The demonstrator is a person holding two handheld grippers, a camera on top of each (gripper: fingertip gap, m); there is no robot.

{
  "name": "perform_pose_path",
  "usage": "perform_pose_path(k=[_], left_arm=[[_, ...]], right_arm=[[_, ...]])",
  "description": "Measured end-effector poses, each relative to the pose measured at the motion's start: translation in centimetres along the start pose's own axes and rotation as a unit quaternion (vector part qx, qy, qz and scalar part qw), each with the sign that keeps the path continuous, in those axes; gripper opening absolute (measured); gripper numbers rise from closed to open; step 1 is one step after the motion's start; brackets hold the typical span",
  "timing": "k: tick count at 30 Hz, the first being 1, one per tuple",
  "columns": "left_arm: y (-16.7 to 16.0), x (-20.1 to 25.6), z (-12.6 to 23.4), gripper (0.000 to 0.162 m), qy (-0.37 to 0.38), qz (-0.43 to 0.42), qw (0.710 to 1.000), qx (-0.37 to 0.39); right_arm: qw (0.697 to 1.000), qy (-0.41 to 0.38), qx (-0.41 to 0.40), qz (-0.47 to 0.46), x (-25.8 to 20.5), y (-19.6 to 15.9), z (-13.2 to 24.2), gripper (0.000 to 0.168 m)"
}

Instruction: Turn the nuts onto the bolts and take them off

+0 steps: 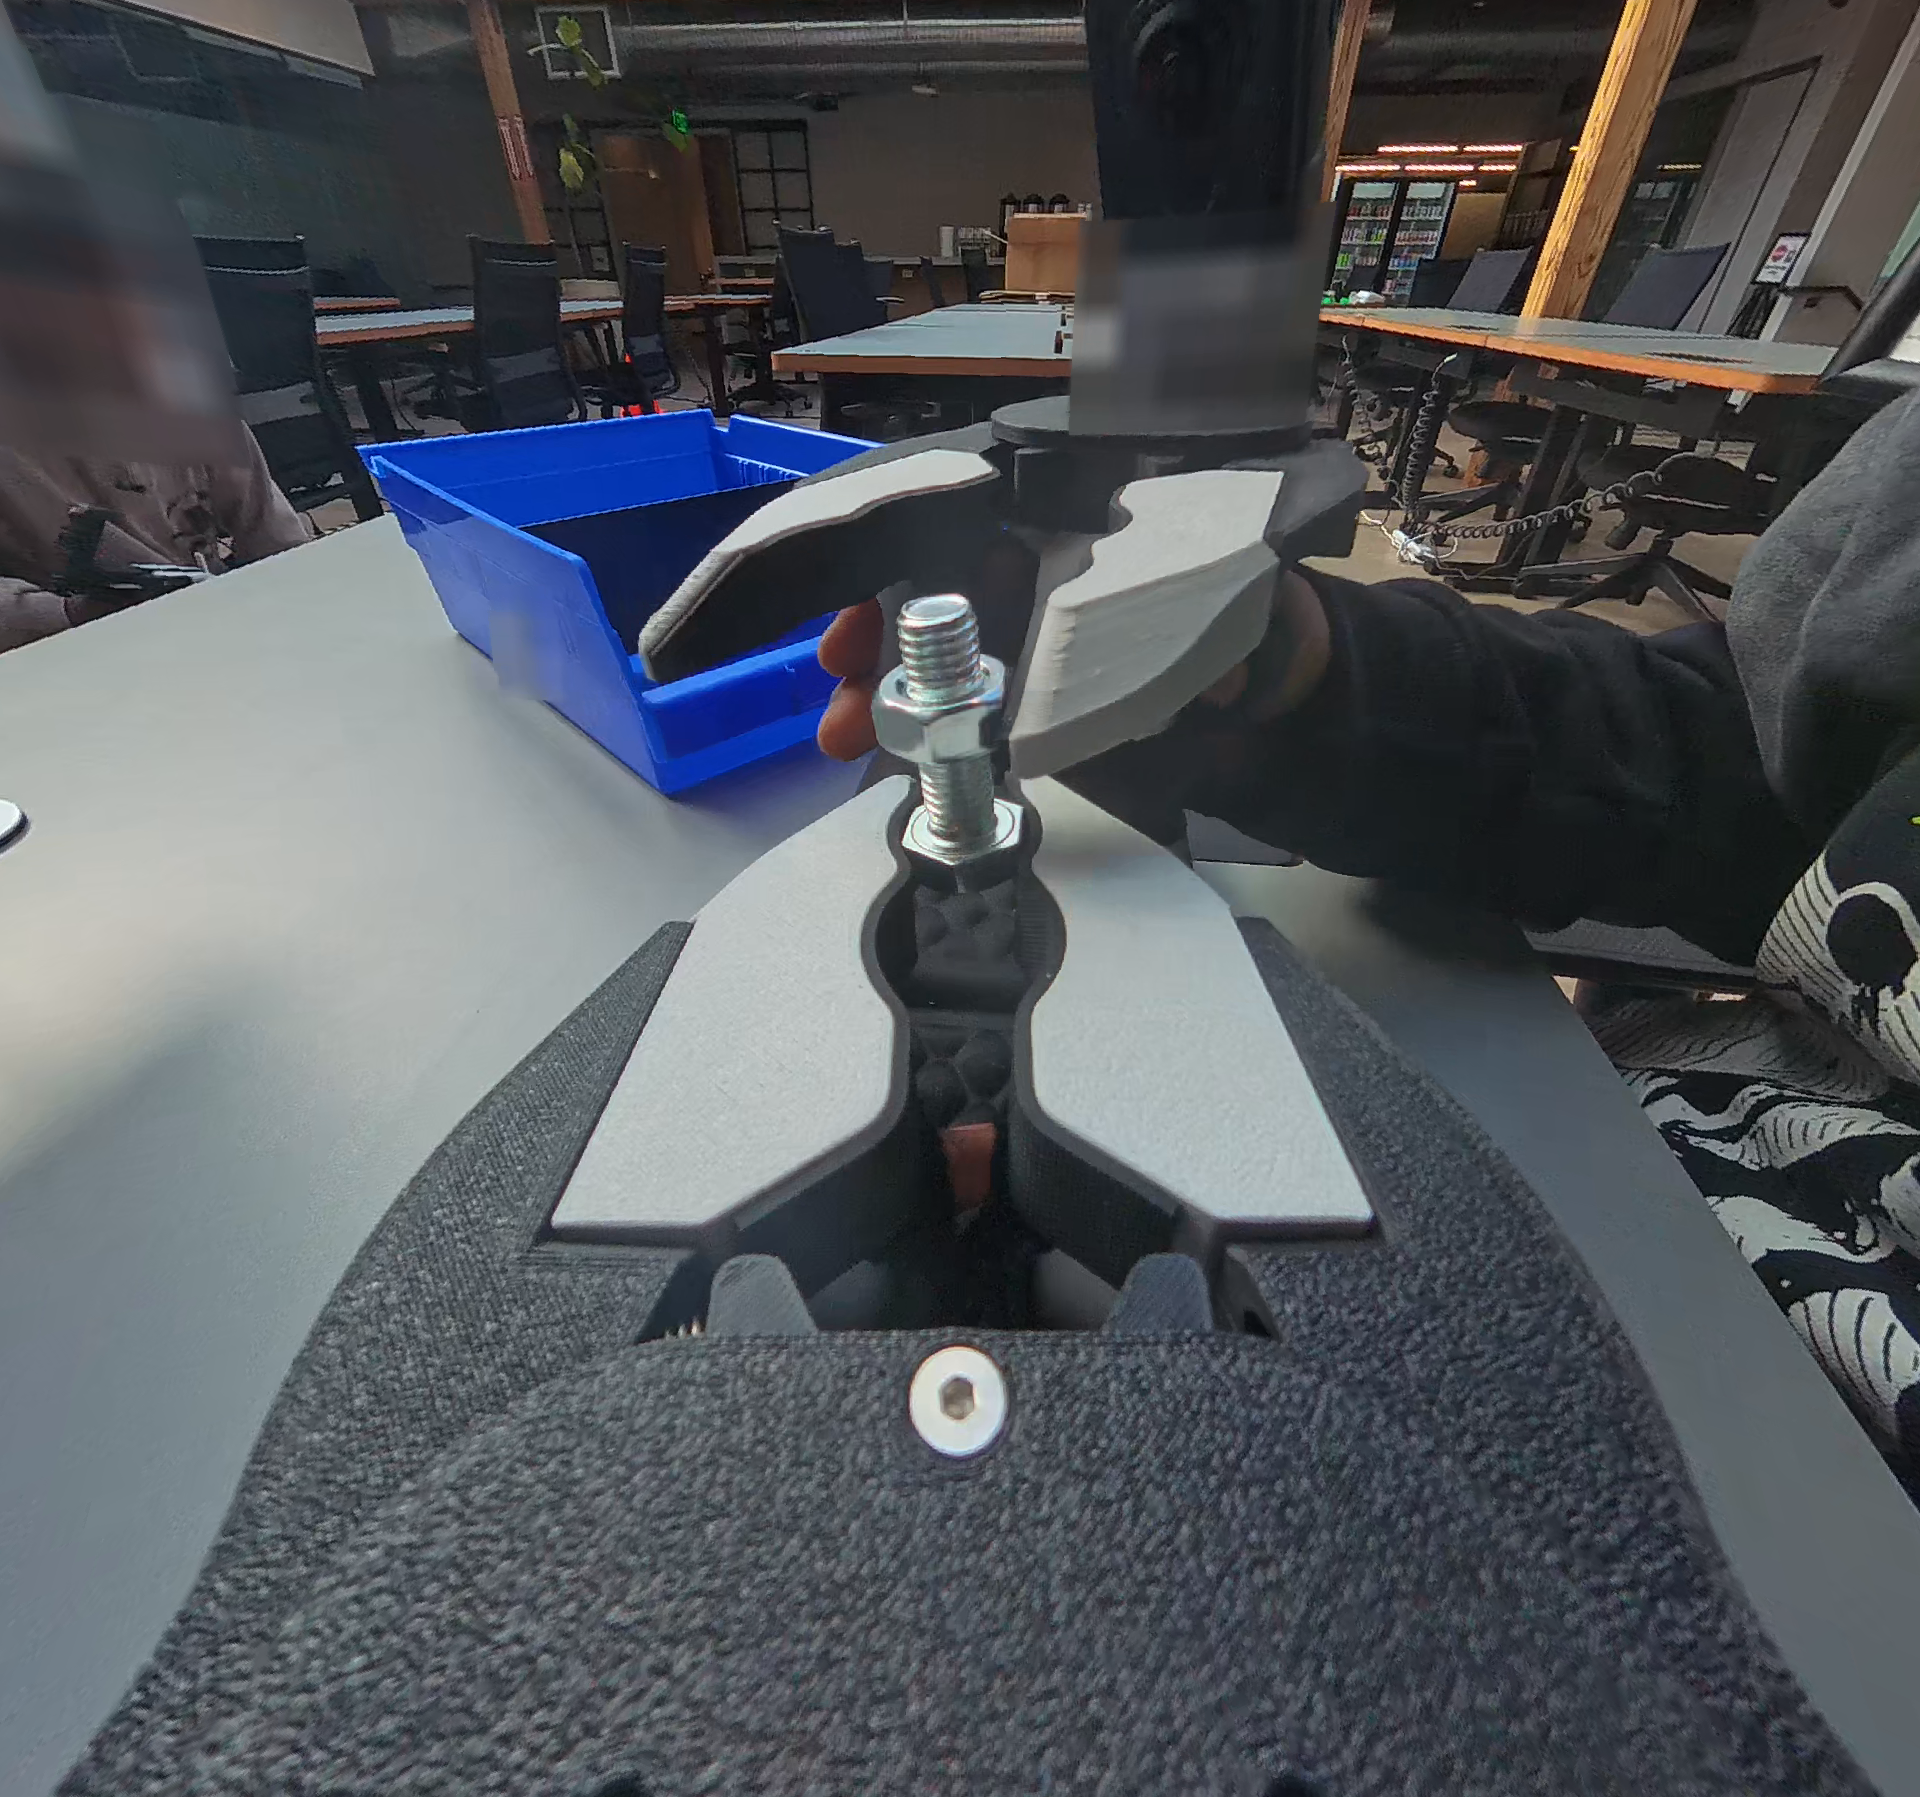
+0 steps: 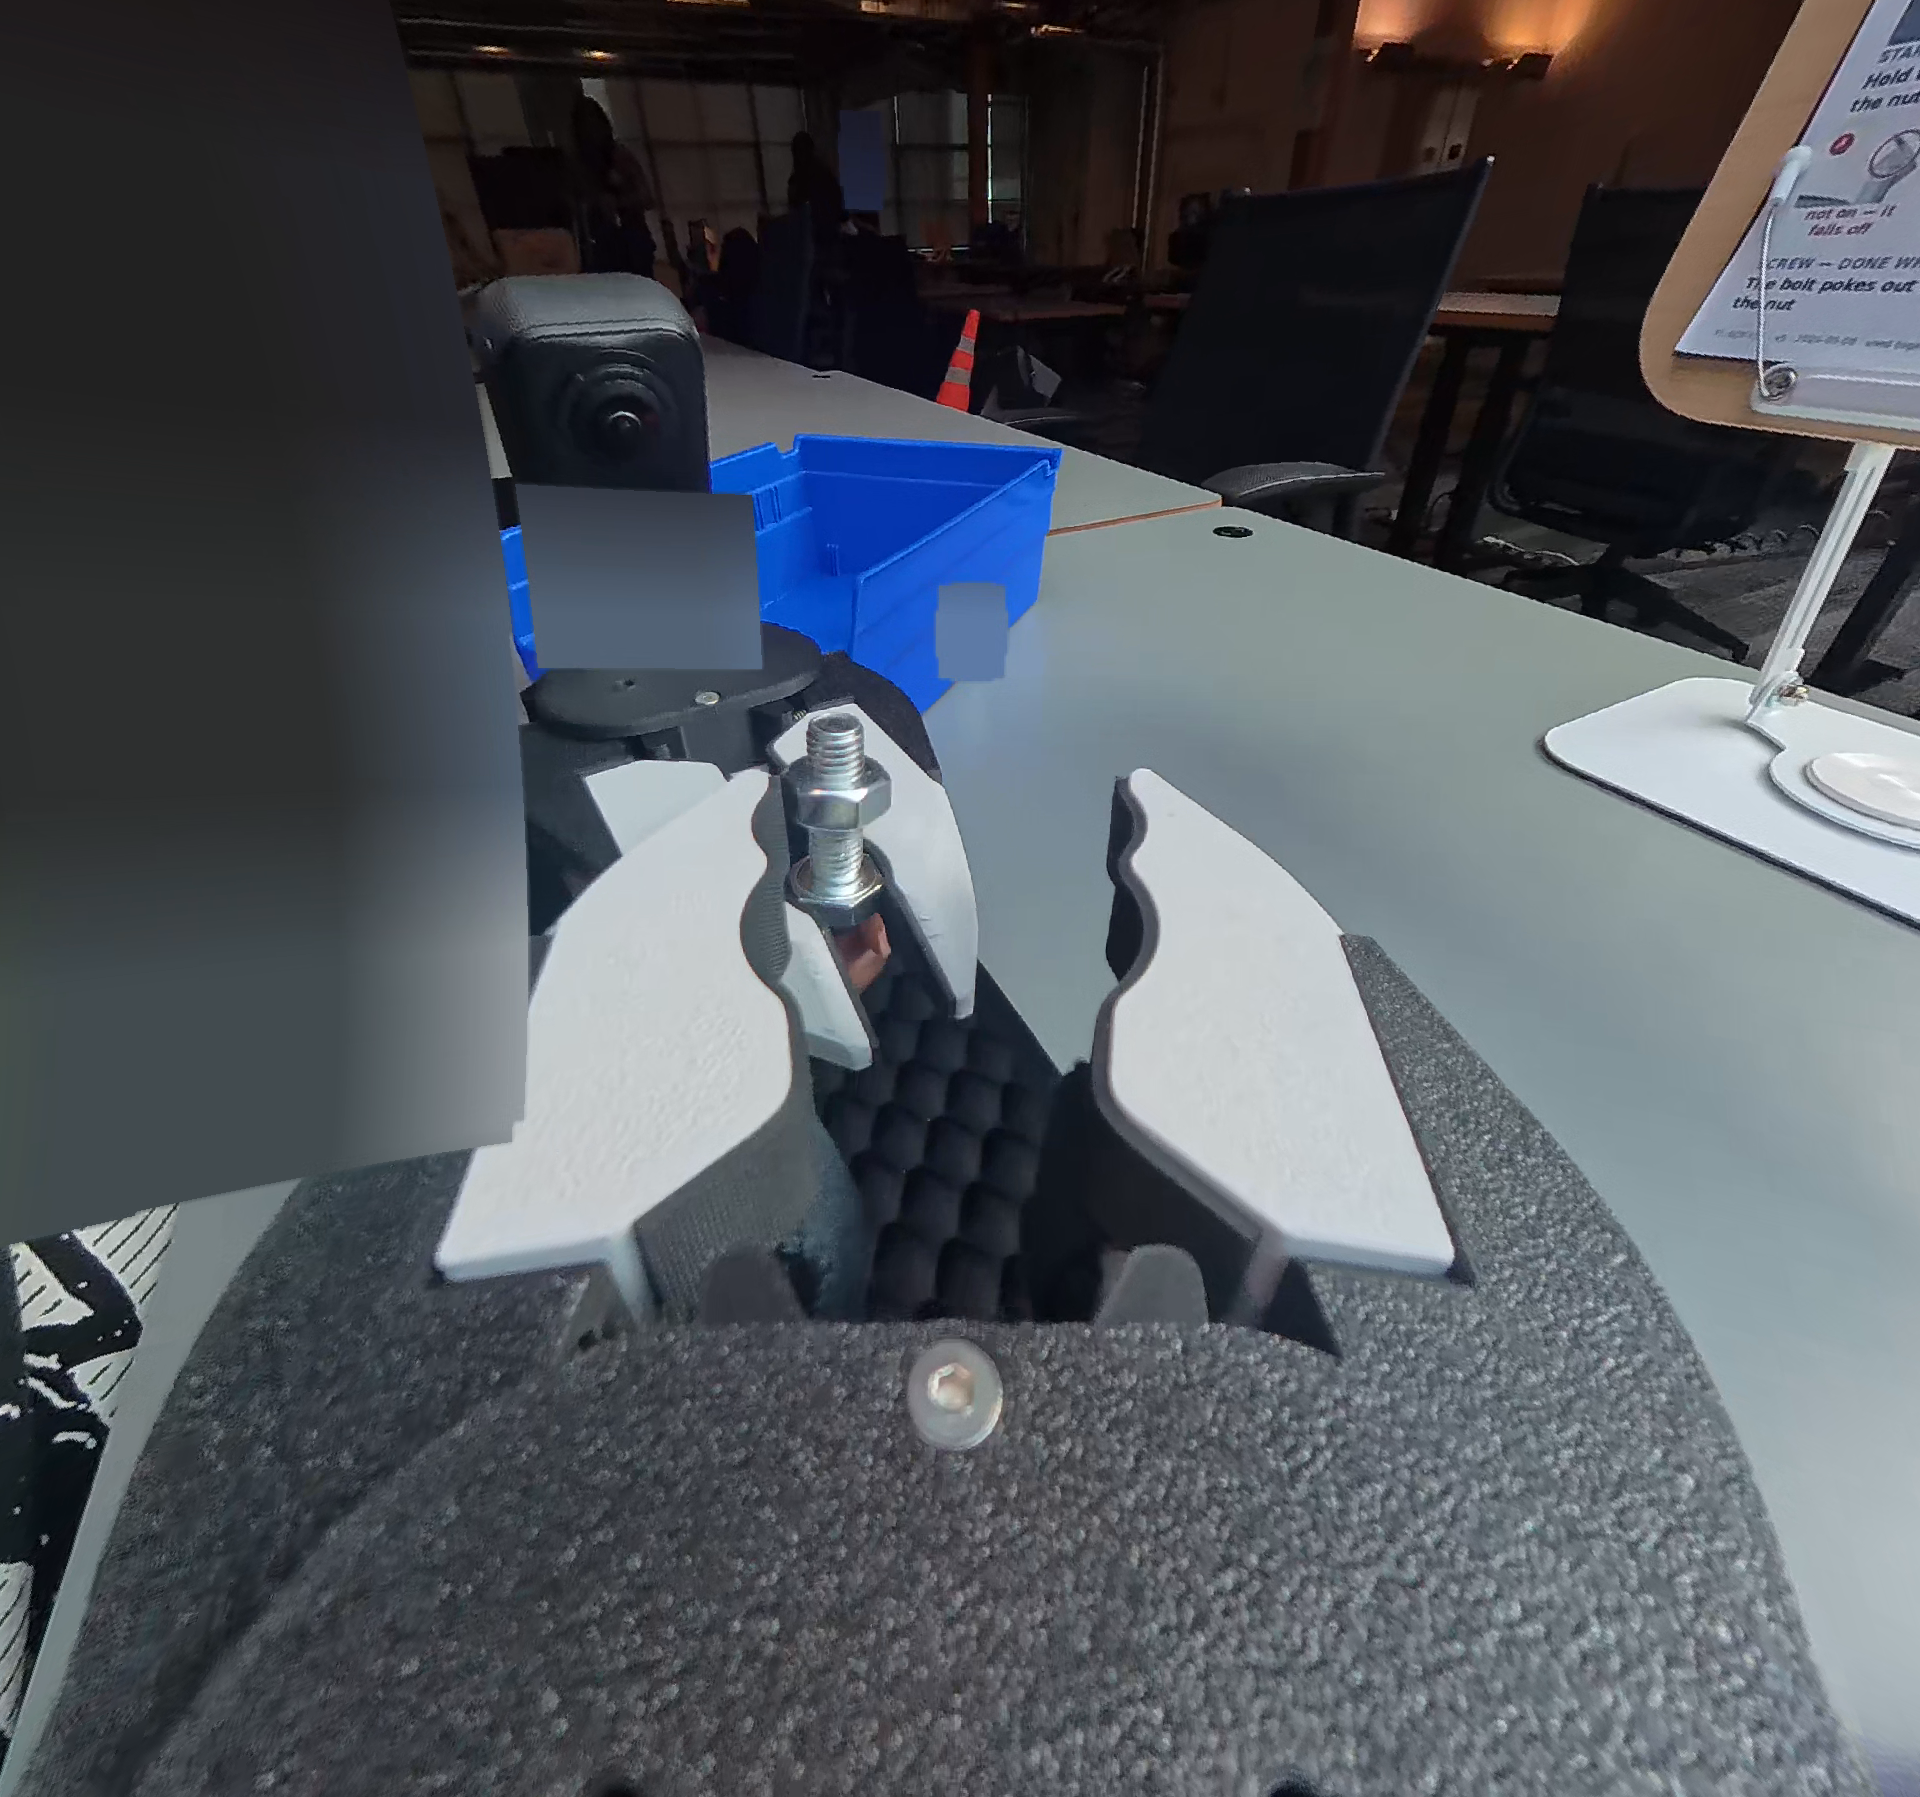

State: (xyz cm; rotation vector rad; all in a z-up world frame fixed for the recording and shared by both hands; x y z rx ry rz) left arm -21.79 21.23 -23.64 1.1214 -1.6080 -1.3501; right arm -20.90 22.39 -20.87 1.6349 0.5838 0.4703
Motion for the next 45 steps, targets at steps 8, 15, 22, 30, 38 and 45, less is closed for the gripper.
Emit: perform_pose_path(k=[8, 15, 22, 30, 38, 45], left_arm=[[0.0, -0.1, 0.0, 0.014, 0.001, 0.003, 1.0, 0.002], [0.0, -0.1, 0.0, 0.014, 0.003, 0.005, 1.0, 0.002], [0.0, -0.1, 0.0, 0.014, 0.004, 0.003, 1.0, 0.0], [-0.1, 0.0, 0.0, 0.014, 0.001, 0.003, 1.0, -0.002], [0.0, -0.1, 0.0, 0.014, 0.003, 0.006, 1.0, 0.0], [0.0, 0.0, 0.0, 0.014, 0.002, 0.005, 1.0, -0.001]], right_arm=[[0.999, -0.034, 0.0, 0.006, 1.7, 0.1, 2.0, 0.053], [1.0, -0.001, 0.018, -0.009, 0.3, 0.5, 1.1, 0.06], [1.0, -0.007, 0.016, -0.004, -0.6, 0.2, -1.7, 0.065], [1.0, -0.023, 0.017, -0.006, 0.1, 0.0, -1.2, 0.063], [0.999, -0.025, 0.021, 0.0, 0.6, 0.5, 0.6, 0.064], [0.999, -0.041, 0.032, -0.003, 1.4, 0.7, 1.9, 0.06]])
Point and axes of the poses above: each gripper's, where its closed fingertips meet, z back along the fingers, y out of its top, x = y × z across the jaws, the point moved 2 cm from there along z, back along the fingers, and after that the axes turned 11 degrees about x, right-handed, at the moved point
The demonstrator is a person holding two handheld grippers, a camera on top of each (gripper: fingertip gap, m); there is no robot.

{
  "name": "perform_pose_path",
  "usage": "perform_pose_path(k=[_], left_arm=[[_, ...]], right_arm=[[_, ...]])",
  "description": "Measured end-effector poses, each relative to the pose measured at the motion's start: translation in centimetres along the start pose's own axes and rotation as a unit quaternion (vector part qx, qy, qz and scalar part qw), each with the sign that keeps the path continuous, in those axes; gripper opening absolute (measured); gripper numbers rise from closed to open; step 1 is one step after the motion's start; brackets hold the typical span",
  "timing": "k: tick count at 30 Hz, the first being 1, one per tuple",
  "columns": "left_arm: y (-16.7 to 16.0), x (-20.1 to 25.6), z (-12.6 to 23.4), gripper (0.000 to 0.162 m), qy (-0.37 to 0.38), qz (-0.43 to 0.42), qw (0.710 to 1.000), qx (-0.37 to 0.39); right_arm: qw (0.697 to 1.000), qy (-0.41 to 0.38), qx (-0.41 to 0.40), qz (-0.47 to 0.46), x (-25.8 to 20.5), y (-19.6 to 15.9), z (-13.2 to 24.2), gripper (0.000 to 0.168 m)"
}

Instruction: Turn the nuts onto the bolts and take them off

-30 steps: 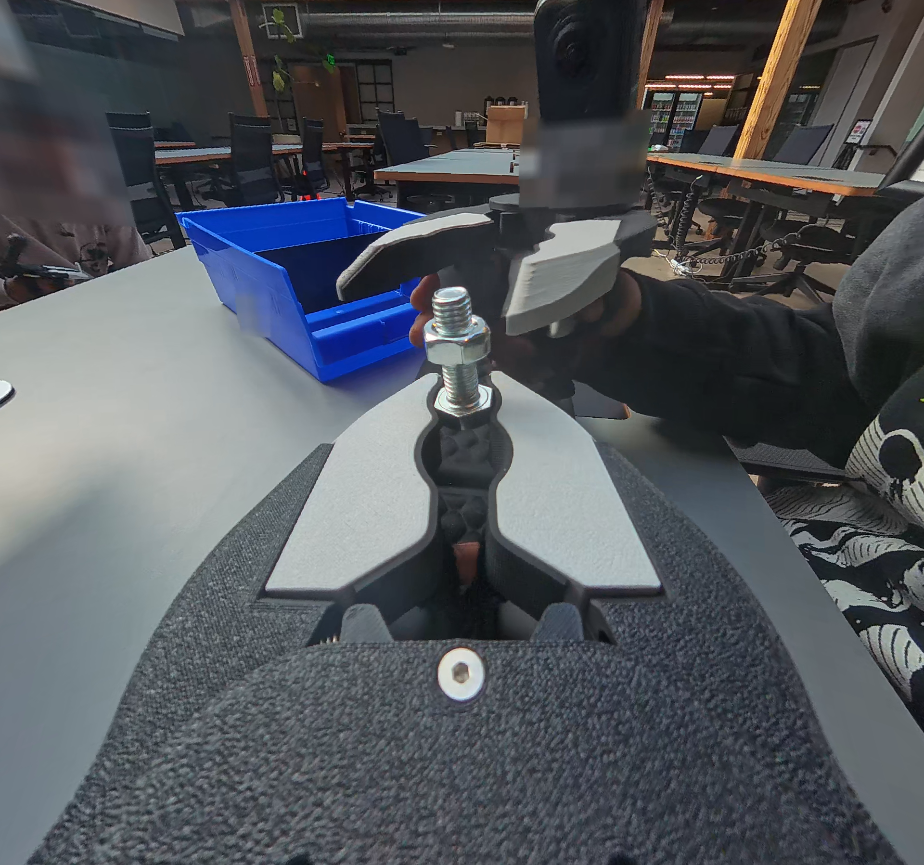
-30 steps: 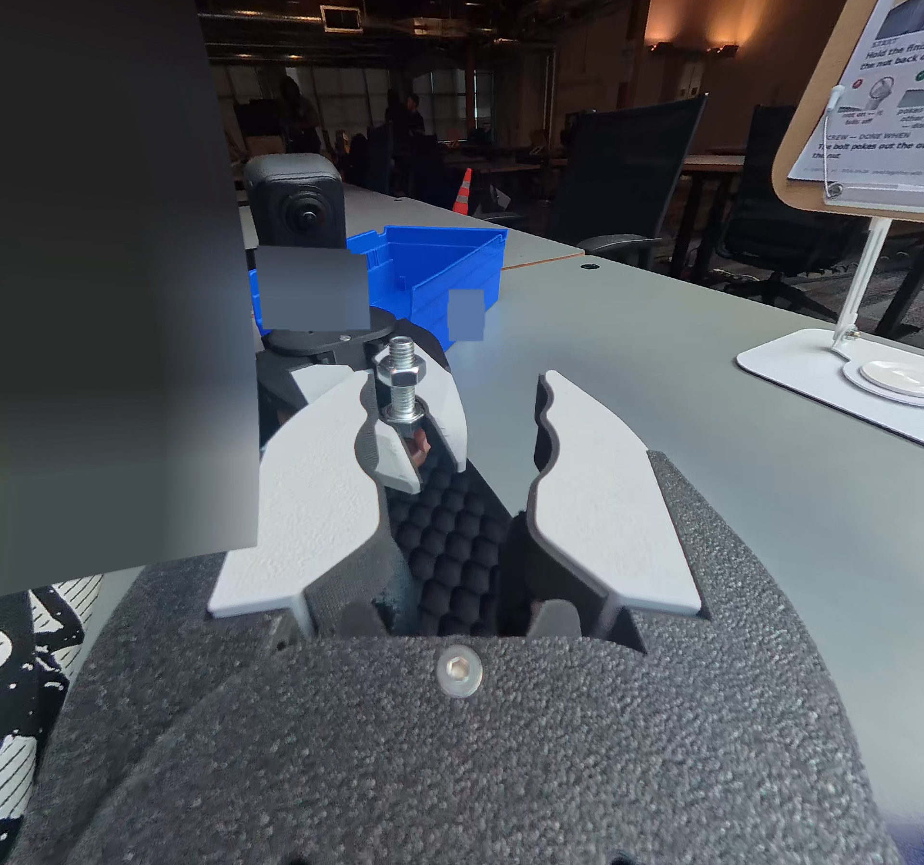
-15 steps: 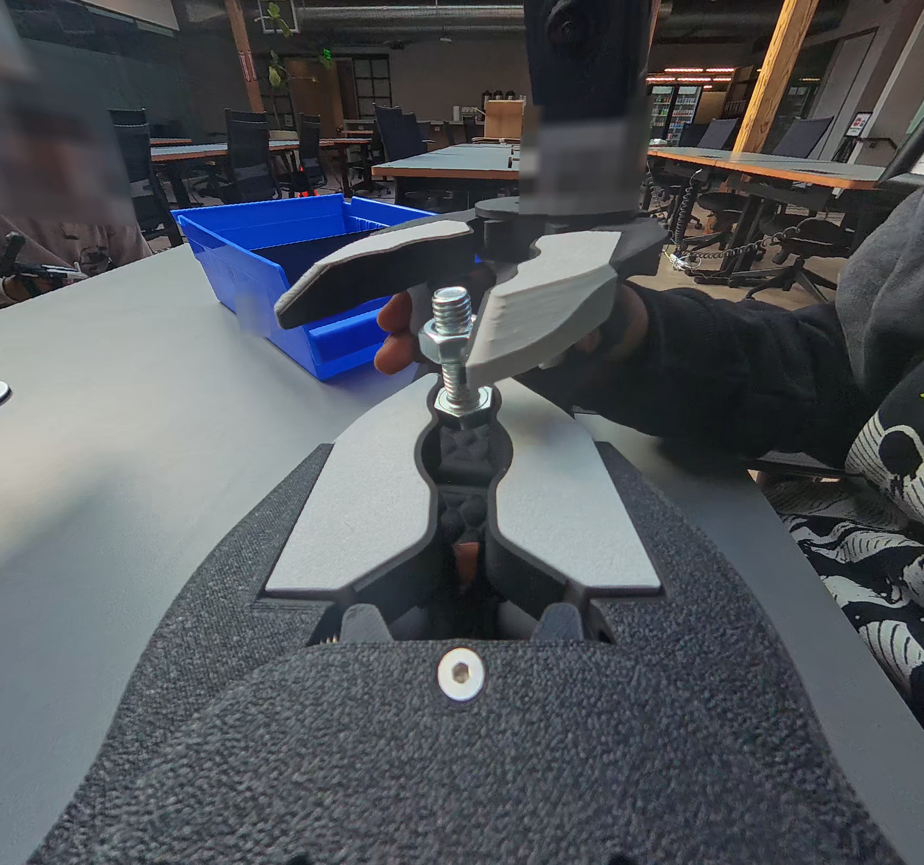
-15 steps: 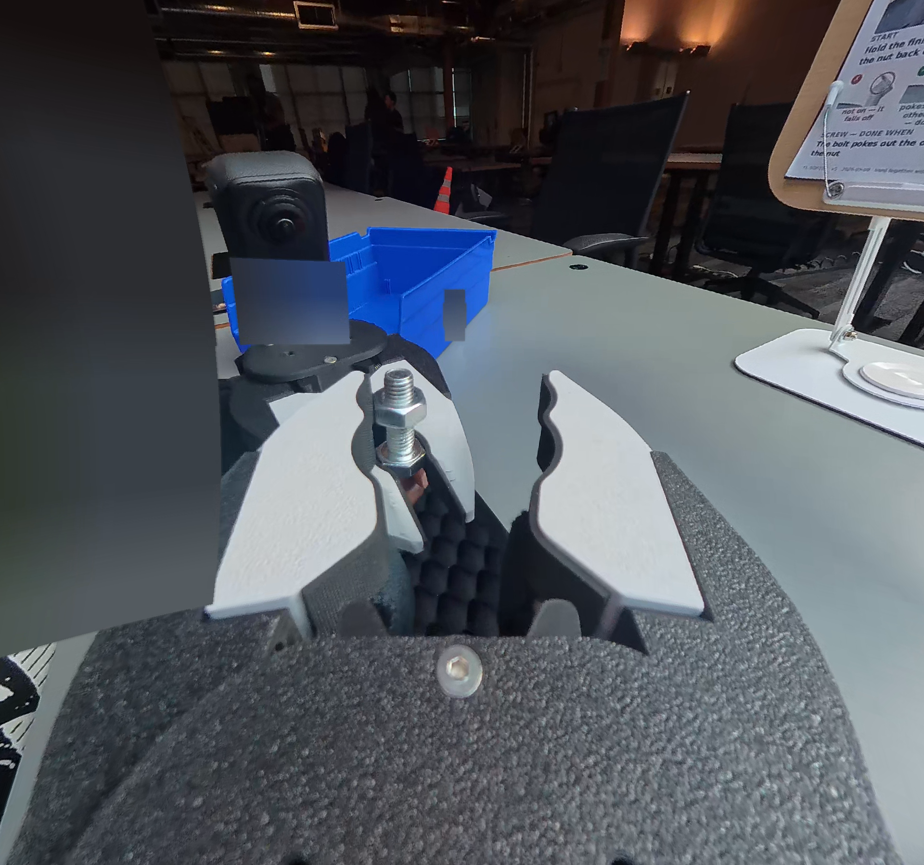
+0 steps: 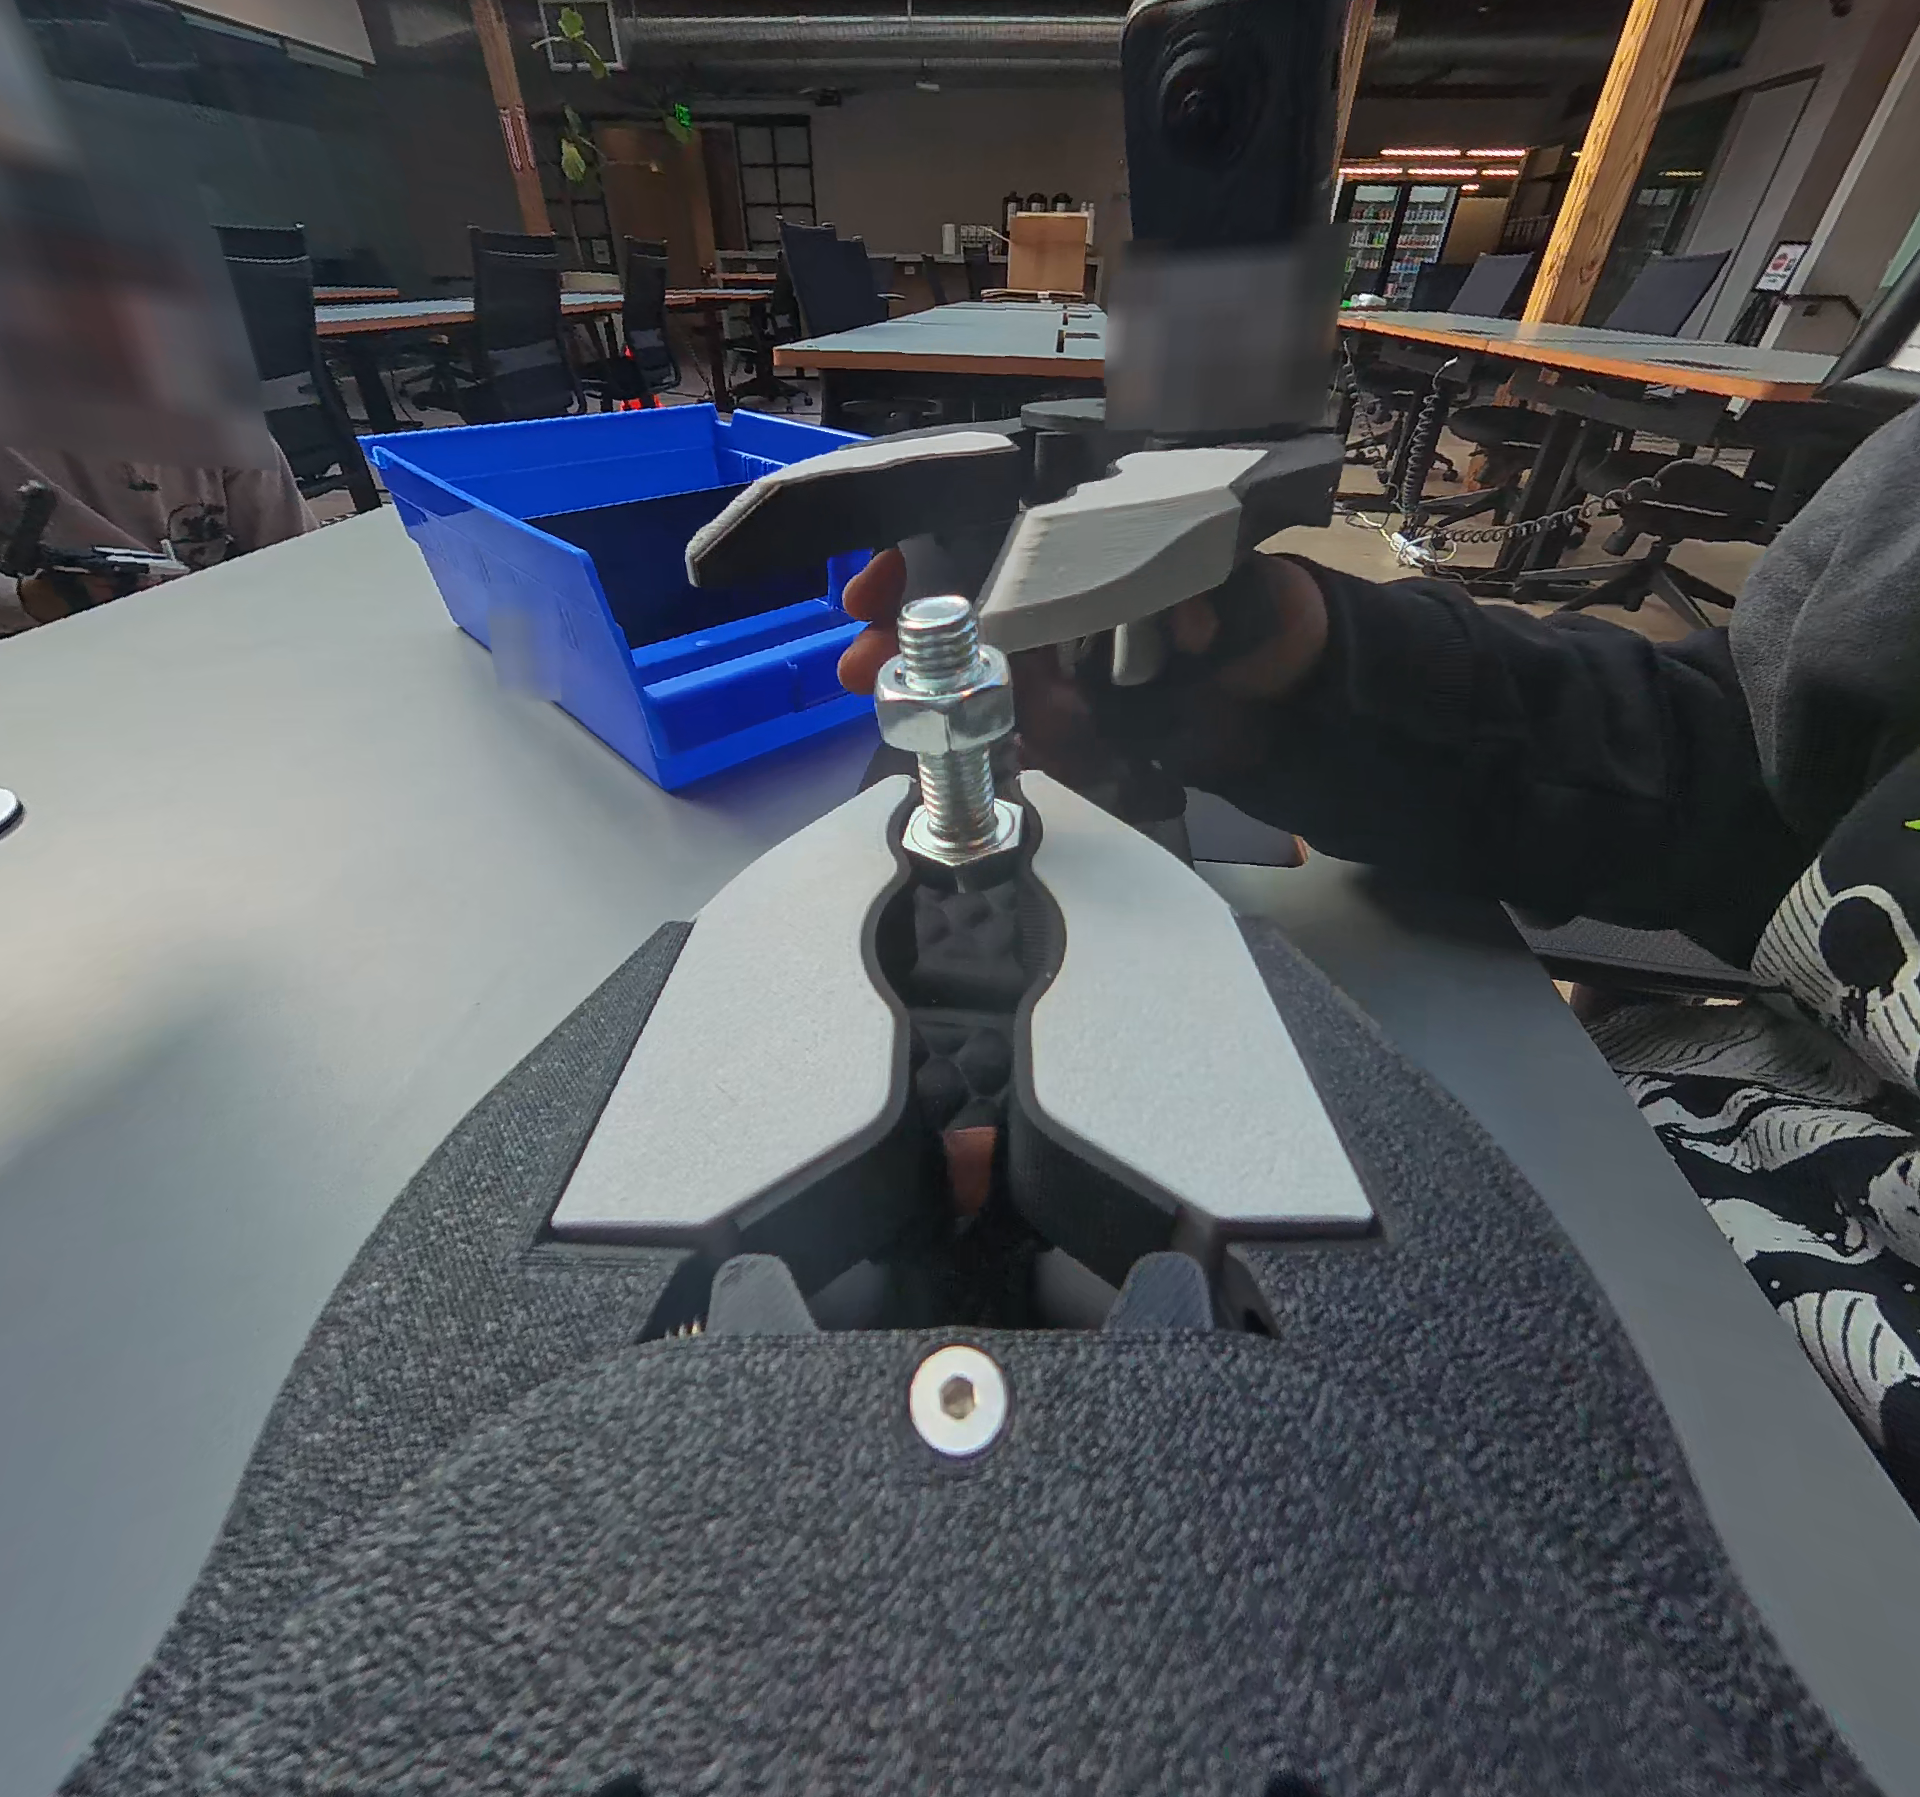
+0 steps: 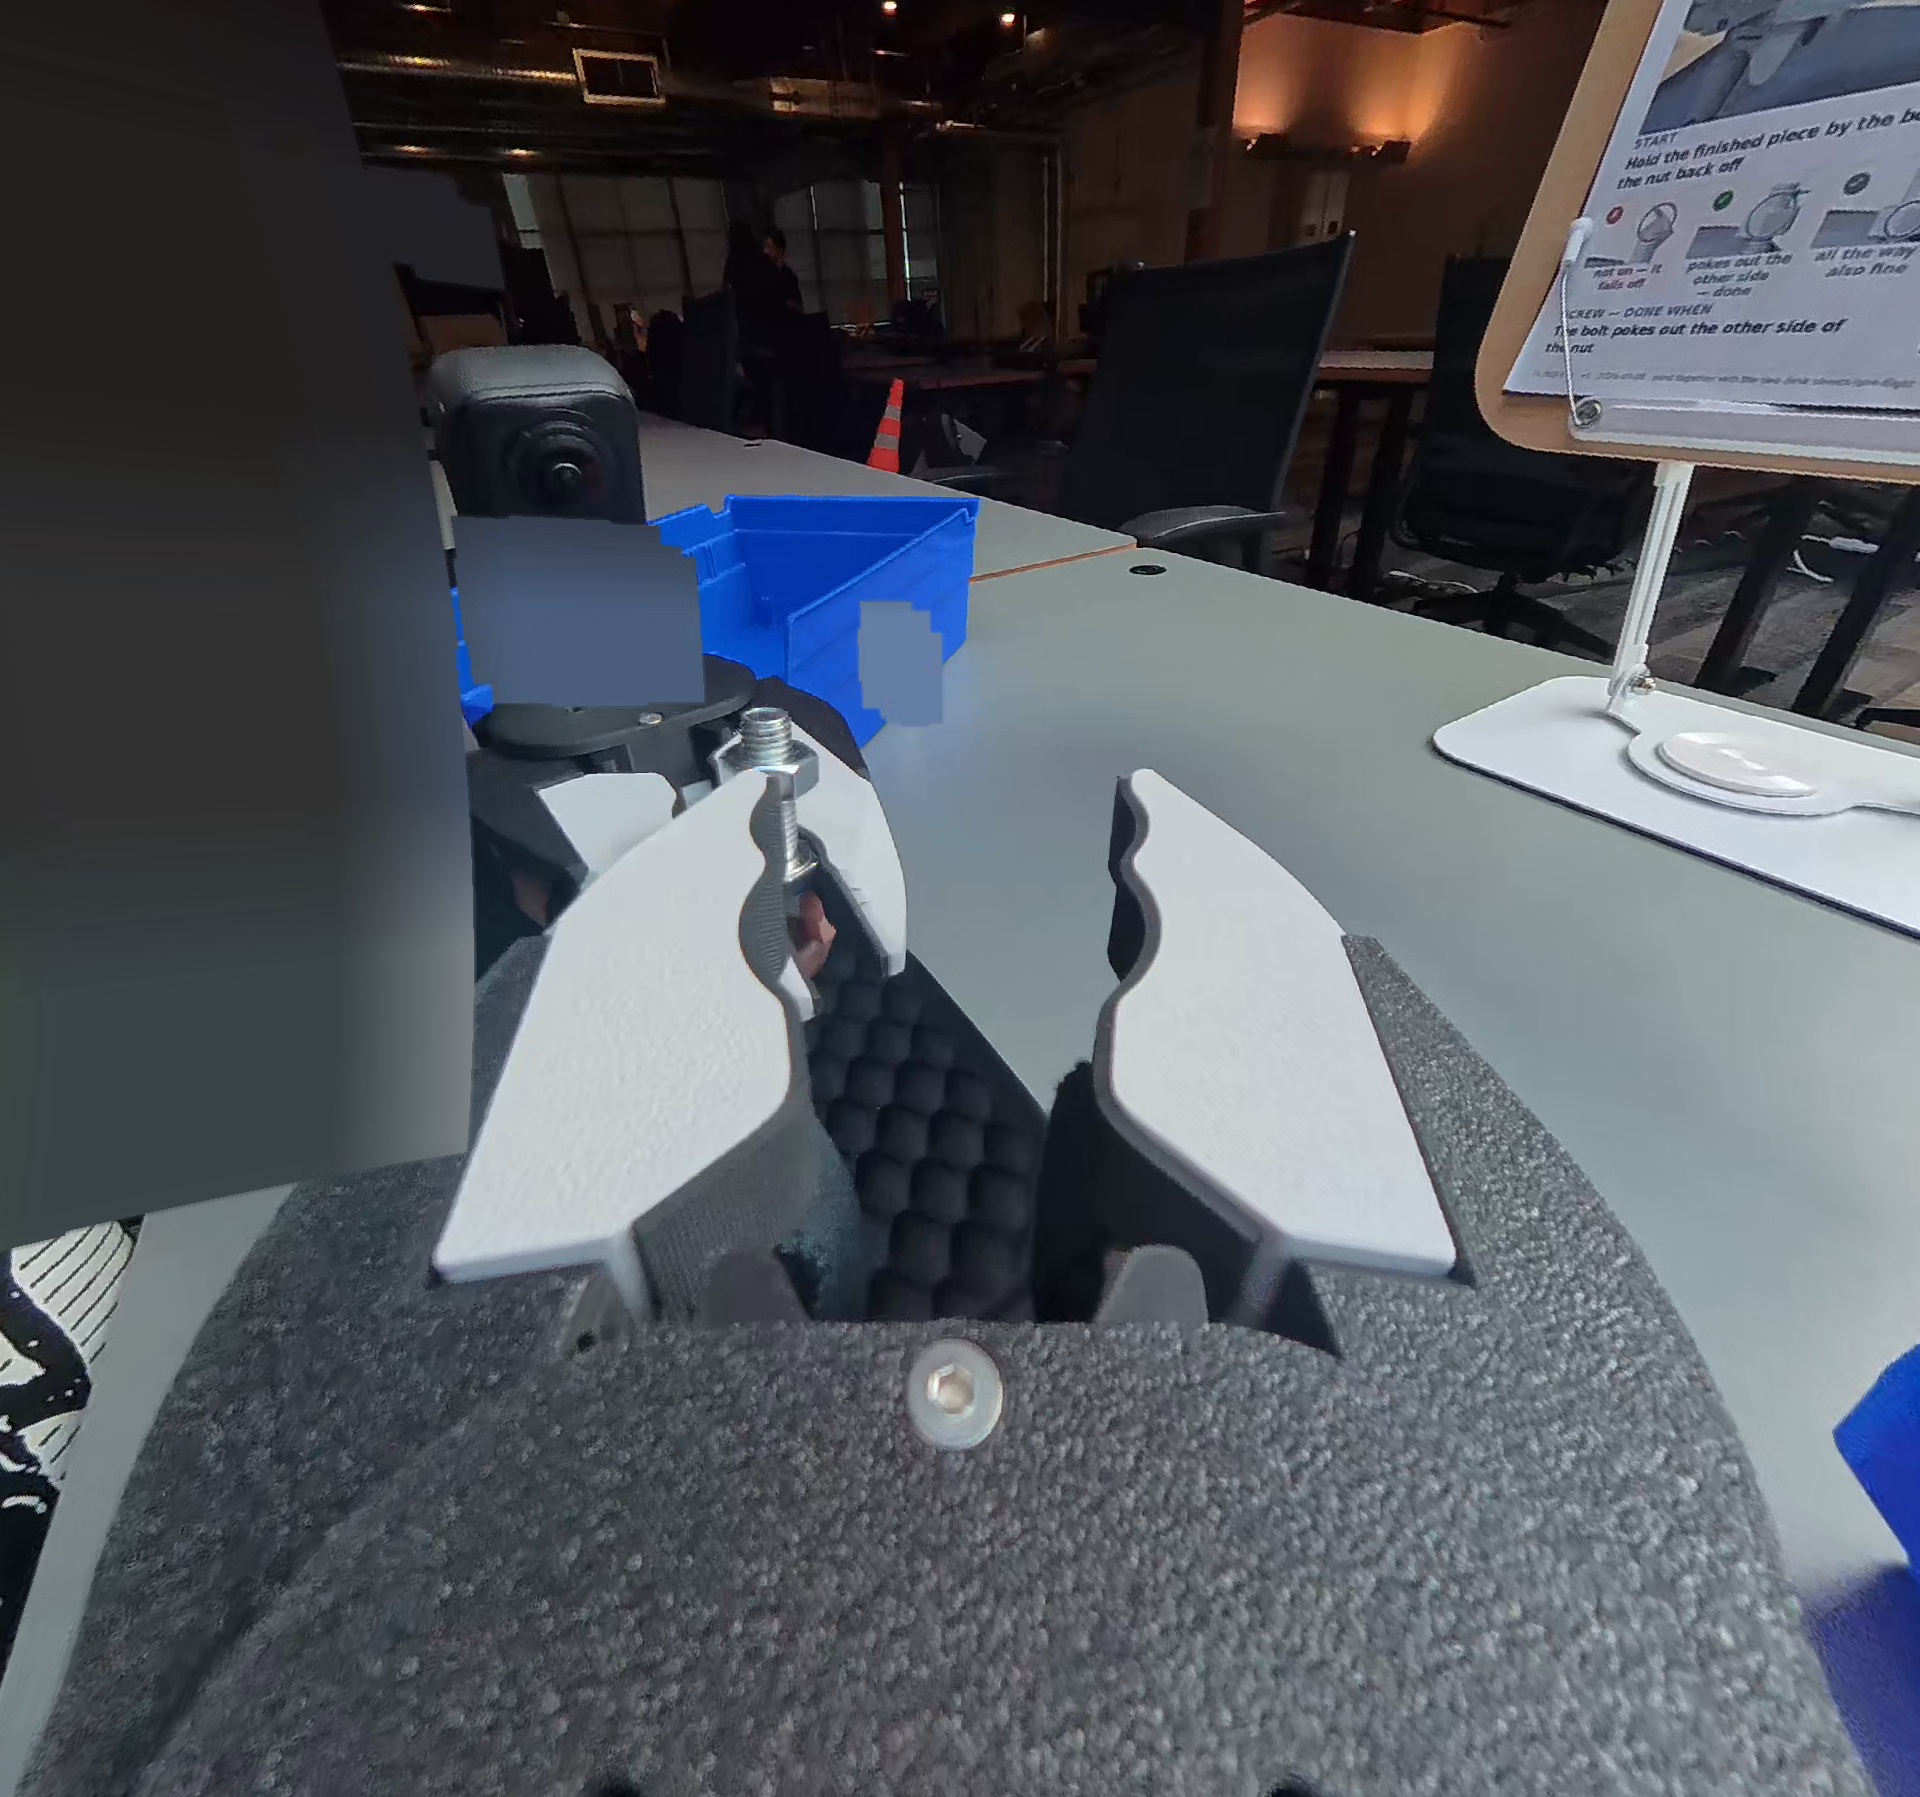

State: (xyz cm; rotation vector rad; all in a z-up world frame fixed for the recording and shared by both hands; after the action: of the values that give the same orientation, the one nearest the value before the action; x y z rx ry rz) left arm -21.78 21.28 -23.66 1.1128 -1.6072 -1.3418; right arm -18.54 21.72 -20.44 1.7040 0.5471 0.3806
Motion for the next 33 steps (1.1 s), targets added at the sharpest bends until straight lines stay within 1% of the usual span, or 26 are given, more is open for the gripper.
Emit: perform_pose_path(k=[3, 7, 11, 15, 23, 26, 27, 30, 33], left_arm=[[-0.1, 0.0, 0.0, 0.014, -0.001, -0.002, 1.0, -0.002], [0.0, 0.0, 0.0, 0.014, 0.002, 0.001, 1.0, 0.0], [-0.1, 0.0, 0.0, 0.014, 0.001, -0.001, 1.0, -0.002], [0.0, 0.0, 0.0, 0.014, 0.001, -0.001, 1.0, 0.0], [-0.1, 0.0, 0.0, 0.014, 0.0, -0.002, 1.0, -0.002], [0.0, 0.0, 0.1, 0.014, 0.001, 0.0, 1.0, 0.001], [0.0, -0.1, 0.1, 0.014, 0.003, 0.0, 1.0, 0.001], [0.0, -0.1, 0.0, 0.014, 0.003, -0.002, 1.0, -0.001], [0.0, -0.2, 0.0, 0.014, 0.009, -0.004, 1.0, -0.001]], right_arm=[[1.0, 0.018, 0.005, -0.004, -0.9, 0.1, -0.7, 0.066], [1.0, 0.028, -0.008, 0.009, -1.9, -0.5, -2.3, 0.071], [0.999, 0.02, -0.022, 0.022, -2.0, -1.1, -3.3, 0.071], [0.999, 0.009, -0.029, 0.026, -1.6, -1.3, -2.9, 0.07], [0.999, -0.003, -0.024, 0.027, -0.6, -0.7, -0.8, 0.072], [0.999, -0.017, -0.021, 0.026, 0.0, -0.6, -0.1, 0.066], [0.999, -0.015, -0.016, 0.024, 0.0, -0.5, 0.0, 0.067], [1.0, 0.005, 0.006, 0.012, -0.7, 0.0, -0.2, 0.068], [1.0, 0.005, 0.005, 0.016, -1.4, -0.1, -1.2, 0.064]])
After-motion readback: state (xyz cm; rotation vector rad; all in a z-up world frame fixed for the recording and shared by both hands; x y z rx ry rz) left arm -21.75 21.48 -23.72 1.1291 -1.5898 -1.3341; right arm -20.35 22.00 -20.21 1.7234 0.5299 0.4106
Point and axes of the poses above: each gripper's, where its closed fingertips meet, z back along the fingers, y out of its top, x = y × z across the jaws, the point moved 2 cm from there along z, back along the fingers, and after that the axes turned 11 degrees about x, right-handed, at the moved point
